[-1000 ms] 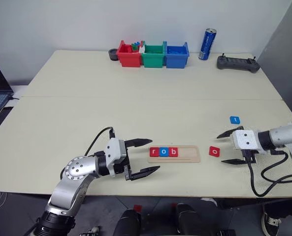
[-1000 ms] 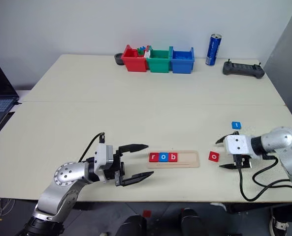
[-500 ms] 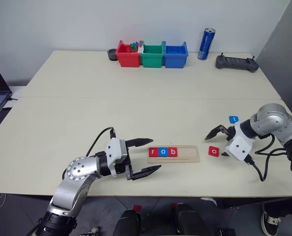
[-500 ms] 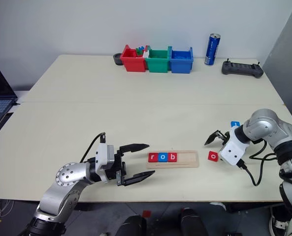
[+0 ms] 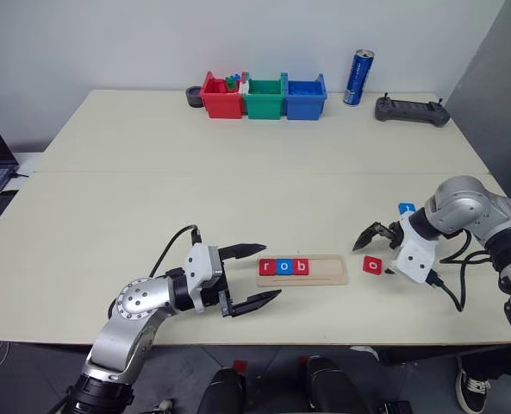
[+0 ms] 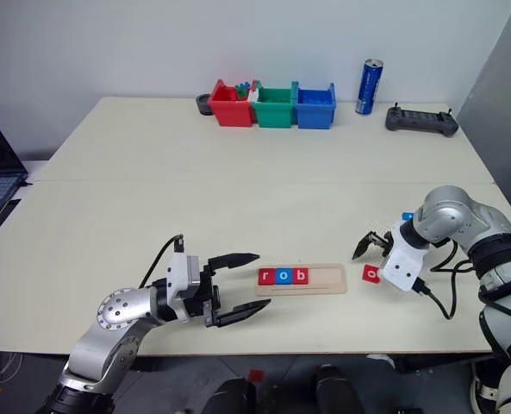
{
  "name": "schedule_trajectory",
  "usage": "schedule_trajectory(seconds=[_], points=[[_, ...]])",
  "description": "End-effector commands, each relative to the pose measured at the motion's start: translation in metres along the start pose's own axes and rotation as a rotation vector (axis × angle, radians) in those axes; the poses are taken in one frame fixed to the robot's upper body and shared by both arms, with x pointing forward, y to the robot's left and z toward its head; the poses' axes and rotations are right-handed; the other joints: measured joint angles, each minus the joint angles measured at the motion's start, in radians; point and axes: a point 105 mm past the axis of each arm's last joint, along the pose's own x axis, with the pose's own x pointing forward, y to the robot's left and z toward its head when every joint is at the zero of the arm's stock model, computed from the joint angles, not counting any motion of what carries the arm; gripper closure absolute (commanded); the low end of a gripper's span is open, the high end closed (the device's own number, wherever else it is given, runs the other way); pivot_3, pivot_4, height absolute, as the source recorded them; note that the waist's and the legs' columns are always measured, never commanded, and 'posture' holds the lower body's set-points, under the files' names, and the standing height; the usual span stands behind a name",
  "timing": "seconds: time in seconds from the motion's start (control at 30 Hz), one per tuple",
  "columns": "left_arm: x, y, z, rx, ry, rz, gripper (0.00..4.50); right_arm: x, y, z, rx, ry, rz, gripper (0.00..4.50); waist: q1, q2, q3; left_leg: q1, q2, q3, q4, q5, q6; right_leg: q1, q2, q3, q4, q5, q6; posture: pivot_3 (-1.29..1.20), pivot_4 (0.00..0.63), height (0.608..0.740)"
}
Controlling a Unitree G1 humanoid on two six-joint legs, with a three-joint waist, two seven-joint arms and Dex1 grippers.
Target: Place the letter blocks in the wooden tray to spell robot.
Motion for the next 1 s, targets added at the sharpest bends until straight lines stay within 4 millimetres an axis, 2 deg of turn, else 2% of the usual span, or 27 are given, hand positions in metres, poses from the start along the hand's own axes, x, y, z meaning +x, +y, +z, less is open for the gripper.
schedule_trajectory(seconds=[0.03,0.13,0.23,0.33,0.4,0.5,0.63,0.8,1.0], points=[[-0.002,-0.002,0.01,0.048,-0.025,-0.001,0.0,-0.019,0.009,-0.007,0.167,0.002,-0.038,0.02,0.0,0.0,0.0,0.0,0.0,0.0,0.0,0.0,0.0,0.0,0.0,0.0,0.0,0.0,0.0,0.0,0.15,0.74],[-0.004,-0.003,0.008,0.046,-0.019,-0.007,0.0,-0.043,0.012,0.005,0.468,-0.107,-0.108,0.02,0.012,0.002,0.001,-0.001,-0.001,-0.001,0.0,0.0,0.0,0.0,-0.001,0.0,0.0,0.0,0.0,0.0,0.15,0.74],[-0.001,0.0,0.008,0.048,-0.026,-0.006,0.0,-0.056,0.008,0.016,0.814,-0.236,-0.24,0.02,0.023,0.003,0.001,-0.003,-0.002,-0.002,0.0,0.0,0.0,-0.001,-0.002,-0.001,0.0,0.0,0.0,0.0,0.15,0.74],[0.0,-0.002,0.008,0.045,-0.032,-0.014,0.0,-0.058,0.02,0.015,1.13,-0.292,-0.409,0.02,0.025,0.003,0.0,-0.003,-0.001,-0.002,0.0,0.0,0.0,-0.001,-0.002,-0.001,0.0,0.0,0.0,0.0,0.15,0.74],[0.0,-0.004,0.008,0.043,-0.032,-0.02,0.0,-0.053,0.035,0.021,1.236,-0.295,-0.466,0.02,0.027,0.002,0.0,-0.003,-0.001,-0.002,0.0,0.0,0.0,0.0,-0.001,-0.001,-0.001,0.0,0.0,0.0,0.15,0.74],[-0.001,-0.004,0.008,0.041,-0.03,-0.03,0.0,-0.043,0.046,0.031,1.326,-0.298,-0.552,0.02,0.027,0.003,0.0,-0.004,-0.002,-0.001,0.0,0.0,0.0,-0.001,-0.001,-0.001,-0.001,0.0,0.001,0.0,0.15,0.74],[0.003,-0.001,0.009,0.049,-0.036,-0.058,0.0,-0.025,0.045,0.039,1.349,-0.304,-0.685,0.02,0.02,0.003,0.0,-0.003,-0.001,-0.001,0.001,0.0,0.0,-0.001,0.001,0.0,-0.001,0.0,0.001,0.0,0.15,0.74],[0.005,0.001,0.012,0.056,-0.038,-0.082,0.0,-0.01,0.042,0.034,1.366,-0.3,-0.778,0.02,0.015,0.003,0.0,-0.003,0.0,0.0,0.001,0.0,0.0,-0.001,0.002,0.001,-0.001,0.0,0.002,0.0,0.15,0.74],[0.006,-0.001,0.012,0.055,-0.036,-0.095,0.0,0.007,0.044,0.03,1.38,-0.307,-0.768,0.02,0.016,0.002,0.0,-0.003,0.0,0.0,0.001,0.0,0.0,-0.001,0.002,0.0,-0.001,0.0,0.002,0.0,0.15,0.74]])
